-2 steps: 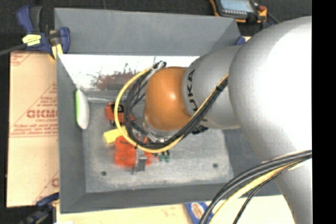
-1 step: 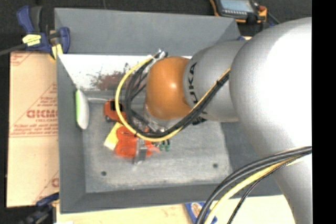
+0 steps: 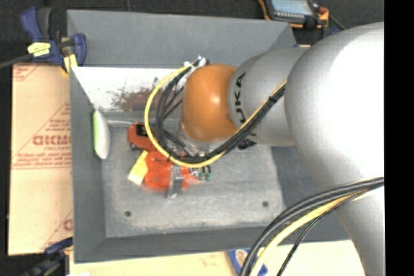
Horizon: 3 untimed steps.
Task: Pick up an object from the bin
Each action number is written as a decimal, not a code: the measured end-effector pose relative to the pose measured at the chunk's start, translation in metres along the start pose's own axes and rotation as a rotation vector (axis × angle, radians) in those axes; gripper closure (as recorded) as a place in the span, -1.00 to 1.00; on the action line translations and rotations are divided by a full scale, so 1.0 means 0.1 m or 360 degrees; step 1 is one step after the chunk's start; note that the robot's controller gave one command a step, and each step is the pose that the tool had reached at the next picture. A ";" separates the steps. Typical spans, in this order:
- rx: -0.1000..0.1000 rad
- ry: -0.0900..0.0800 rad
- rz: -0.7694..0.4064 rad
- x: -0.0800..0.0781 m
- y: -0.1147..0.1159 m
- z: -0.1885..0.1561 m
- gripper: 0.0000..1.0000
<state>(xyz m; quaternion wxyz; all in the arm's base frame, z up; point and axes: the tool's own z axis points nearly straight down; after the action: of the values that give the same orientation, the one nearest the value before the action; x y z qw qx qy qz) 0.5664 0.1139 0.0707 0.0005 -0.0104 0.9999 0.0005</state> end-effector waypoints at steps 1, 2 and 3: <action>0.0005 0.0003 0.0006 -0.24 0.18 -0.02 1.00; 0.0003 0.0009 -0.0008 -0.13 0.24 -0.39 1.00; -0.0002 -0.0018 0.0001 -0.26 0.13 -0.53 1.00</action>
Offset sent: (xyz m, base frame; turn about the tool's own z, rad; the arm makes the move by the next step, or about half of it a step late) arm 0.0029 0.0212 0.0654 -0.0107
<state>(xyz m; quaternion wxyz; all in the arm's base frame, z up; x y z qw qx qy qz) 0.5920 0.1271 0.1238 0.0061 -0.0101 0.9999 0.0011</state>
